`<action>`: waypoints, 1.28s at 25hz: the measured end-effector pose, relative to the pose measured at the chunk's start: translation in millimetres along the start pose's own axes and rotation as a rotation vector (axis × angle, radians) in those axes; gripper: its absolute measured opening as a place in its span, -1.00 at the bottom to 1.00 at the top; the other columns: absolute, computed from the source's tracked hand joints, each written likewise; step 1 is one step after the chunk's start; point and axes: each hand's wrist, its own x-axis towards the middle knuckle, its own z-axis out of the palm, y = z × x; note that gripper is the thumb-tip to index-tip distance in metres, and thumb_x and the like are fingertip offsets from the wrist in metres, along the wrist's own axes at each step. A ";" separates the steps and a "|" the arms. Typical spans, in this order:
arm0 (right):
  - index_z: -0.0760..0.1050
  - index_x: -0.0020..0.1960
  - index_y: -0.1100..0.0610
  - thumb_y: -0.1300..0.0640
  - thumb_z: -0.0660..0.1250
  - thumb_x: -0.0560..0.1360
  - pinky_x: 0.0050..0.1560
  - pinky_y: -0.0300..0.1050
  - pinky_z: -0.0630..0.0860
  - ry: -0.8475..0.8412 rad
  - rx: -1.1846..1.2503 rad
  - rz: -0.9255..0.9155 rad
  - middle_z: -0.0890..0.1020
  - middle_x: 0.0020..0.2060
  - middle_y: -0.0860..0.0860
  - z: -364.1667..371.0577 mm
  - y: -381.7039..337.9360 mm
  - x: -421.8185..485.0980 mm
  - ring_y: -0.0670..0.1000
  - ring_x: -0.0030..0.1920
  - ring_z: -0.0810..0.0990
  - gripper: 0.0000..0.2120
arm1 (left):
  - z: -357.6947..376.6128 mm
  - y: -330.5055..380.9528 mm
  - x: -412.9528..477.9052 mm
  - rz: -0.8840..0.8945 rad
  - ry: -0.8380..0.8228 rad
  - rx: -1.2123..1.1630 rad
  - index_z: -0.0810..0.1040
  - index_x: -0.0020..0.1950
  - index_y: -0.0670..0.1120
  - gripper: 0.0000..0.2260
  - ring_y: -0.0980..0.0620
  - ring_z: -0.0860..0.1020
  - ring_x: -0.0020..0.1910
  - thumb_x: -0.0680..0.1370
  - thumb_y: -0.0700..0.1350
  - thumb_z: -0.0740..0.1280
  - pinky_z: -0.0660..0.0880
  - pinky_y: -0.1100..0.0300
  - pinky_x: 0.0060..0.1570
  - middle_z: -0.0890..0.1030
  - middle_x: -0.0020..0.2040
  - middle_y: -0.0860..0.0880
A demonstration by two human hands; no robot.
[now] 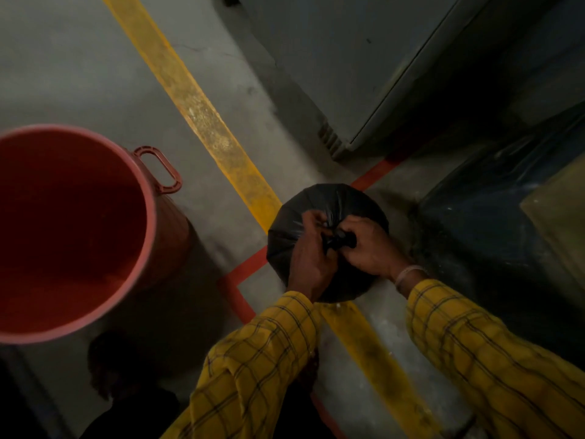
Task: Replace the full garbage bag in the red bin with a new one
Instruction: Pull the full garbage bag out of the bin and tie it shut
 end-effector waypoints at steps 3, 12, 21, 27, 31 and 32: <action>0.65 -0.14 0.13 0.11 0.38 0.28 0.08 0.08 0.57 0.195 0.409 0.262 0.67 -0.13 0.13 16.2 4.2 -8.2 0.15 -0.05 0.65 -0.81 | 0.5 -4.4 9.9 -0.060 0.080 0.007 0.36 0.09 -0.07 -0.65 -0.09 0.54 -0.06 0.36 -0.26 0.34 0.54 -0.03 0.00 0.49 -0.03 -0.10; 0.30 0.12 0.10 0.53 0.28 0.42 -0.20 -0.24 0.55 0.232 0.970 0.537 0.58 -0.08 0.11 17.8 -12.8 -12.8 0.01 -0.13 0.56 -0.56 | -1.3 -14.4 10.7 -0.030 0.056 0.057 0.53 0.01 -0.14 -0.78 -0.10 0.60 -0.08 0.40 -0.35 0.30 0.51 0.08 -0.08 0.64 -0.12 -0.12; 0.50 0.01 0.11 0.42 0.30 0.30 -0.14 -0.10 0.52 0.070 1.152 0.712 0.60 -0.12 0.15 26.9 -14.2 -13.1 0.09 -0.11 0.57 -0.65 | 3.8 -31.9 10.0 0.007 0.014 0.114 0.59 -0.03 -0.09 -0.78 -0.07 0.63 -0.03 0.41 -0.24 0.22 0.56 0.02 0.04 0.69 -0.08 -0.09; 0.50 -0.06 -0.01 0.32 0.42 0.36 -0.13 -0.27 0.53 0.352 0.555 0.420 0.64 -0.10 0.07 48.5 -7.9 -21.1 0.01 -0.14 0.64 -0.71 | -10.7 -43.0 14.1 -0.101 -0.160 0.077 0.56 -0.15 -0.11 -0.89 -0.01 0.58 -0.19 0.54 -0.11 0.35 0.57 -0.02 -0.06 0.64 -0.20 -0.09; 0.63 -0.03 0.20 0.34 0.49 0.38 -0.16 -0.55 0.42 0.416 0.261 0.237 0.59 -0.13 0.04 55.1 -11.9 -28.6 -0.02 -0.17 0.60 -0.81 | -12.3 -41.6 12.9 -0.205 -0.182 -0.115 0.53 -0.08 -0.12 -0.88 0.10 0.50 -0.18 0.59 -0.31 0.29 0.47 0.18 -0.08 0.58 -0.17 -0.06; 0.63 -0.04 0.24 0.35 0.50 0.37 -0.15 -0.56 0.42 0.396 0.245 0.210 0.57 -0.13 0.04 53.6 -11.5 -28.4 -0.02 -0.16 0.59 -0.82 | -13.6 -46.1 14.9 -0.173 -0.186 -0.118 0.53 -0.07 -0.11 -0.88 0.12 0.51 -0.17 0.58 -0.31 0.30 0.47 0.18 -0.06 0.59 -0.17 -0.03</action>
